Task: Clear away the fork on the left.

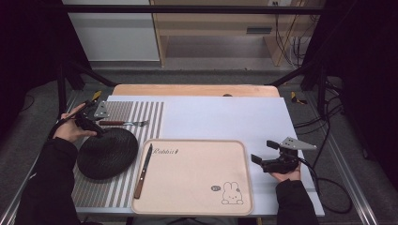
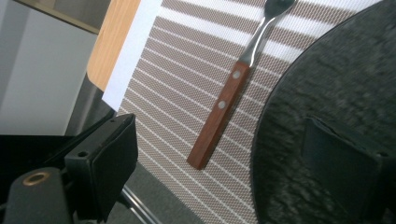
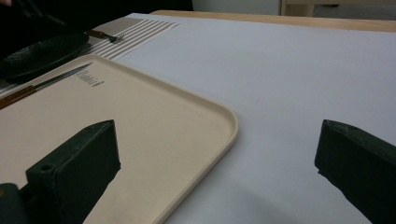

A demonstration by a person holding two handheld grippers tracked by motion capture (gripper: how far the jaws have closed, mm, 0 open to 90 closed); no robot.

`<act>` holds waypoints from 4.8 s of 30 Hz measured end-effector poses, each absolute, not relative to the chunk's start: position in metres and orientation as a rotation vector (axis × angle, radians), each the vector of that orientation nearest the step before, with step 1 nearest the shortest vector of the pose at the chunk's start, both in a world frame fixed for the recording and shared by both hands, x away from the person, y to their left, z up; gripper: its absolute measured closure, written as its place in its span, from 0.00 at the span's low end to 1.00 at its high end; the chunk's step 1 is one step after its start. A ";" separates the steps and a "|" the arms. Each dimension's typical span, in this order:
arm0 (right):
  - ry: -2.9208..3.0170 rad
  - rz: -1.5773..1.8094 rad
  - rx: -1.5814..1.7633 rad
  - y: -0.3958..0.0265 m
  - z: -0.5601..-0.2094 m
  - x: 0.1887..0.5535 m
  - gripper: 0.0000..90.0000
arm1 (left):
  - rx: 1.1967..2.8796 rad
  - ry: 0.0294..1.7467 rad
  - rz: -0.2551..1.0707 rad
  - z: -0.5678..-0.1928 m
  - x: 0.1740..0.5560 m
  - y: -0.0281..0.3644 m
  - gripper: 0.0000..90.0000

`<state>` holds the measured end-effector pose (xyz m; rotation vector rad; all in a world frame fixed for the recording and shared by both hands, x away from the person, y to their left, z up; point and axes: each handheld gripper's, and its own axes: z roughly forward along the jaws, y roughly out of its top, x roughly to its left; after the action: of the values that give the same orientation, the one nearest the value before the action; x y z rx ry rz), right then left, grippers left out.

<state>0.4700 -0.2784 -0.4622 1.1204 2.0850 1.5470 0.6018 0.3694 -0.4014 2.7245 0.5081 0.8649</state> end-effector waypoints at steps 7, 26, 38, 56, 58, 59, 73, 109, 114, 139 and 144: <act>2.085 1.544 1.121 -0.279 -0.462 0.470 0.00 | 2.756 0.456 0.899 -0.405 0.609 0.373 0.14; 2.091 1.534 1.131 -0.278 -0.463 0.470 0.00 | 2.859 0.341 1.008 -0.426 0.618 0.382 0.33; 2.093 1.530 1.132 -0.278 -0.463 0.470 0.00 | 2.929 0.201 1.031 -0.435 0.622 0.377 0.51; 2.089 1.532 1.127 -0.279 -0.463 0.470 0.00 | 2.946 0.093 1.023 -0.445 0.628 0.360 0.62; 2.087 1.534 1.127 -0.279 -0.463 0.470 0.00 | 2.941 0.079 1.023 -0.446 0.629 0.357 0.62; 2.087 1.535 1.127 -0.279 -0.463 0.470 0.00 | 2.941 0.071 1.026 -0.446 0.630 0.355 0.62; 2.086 1.537 1.126 -0.279 -0.463 0.470 0.00 | 2.920 0.001 1.013 -0.451 0.634 0.339 0.66; 2.087 1.540 1.125 -0.279 -0.463 0.470 0.00 | 2.920 -0.094 0.991 -0.460 0.634 0.335 0.85; 2.086 1.540 1.126 -0.279 -0.463 0.470 0.00 | 2.923 -0.086 0.999 -0.460 0.633 0.335 0.85; 2.085 1.535 1.129 -0.279 -0.463 0.470 0.00 | 2.873 -0.018 1.078 -0.433 0.614 0.333 0.86; 2.083 1.537 1.128 -0.279 -0.463 0.469 0.00 | 2.862 -0.009 1.102 -0.427 0.606 0.331 0.86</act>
<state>0.4694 -0.2793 -0.4627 1.1277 2.0827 1.5369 0.6056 0.3309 -0.4265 2.8624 -0.0090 1.1017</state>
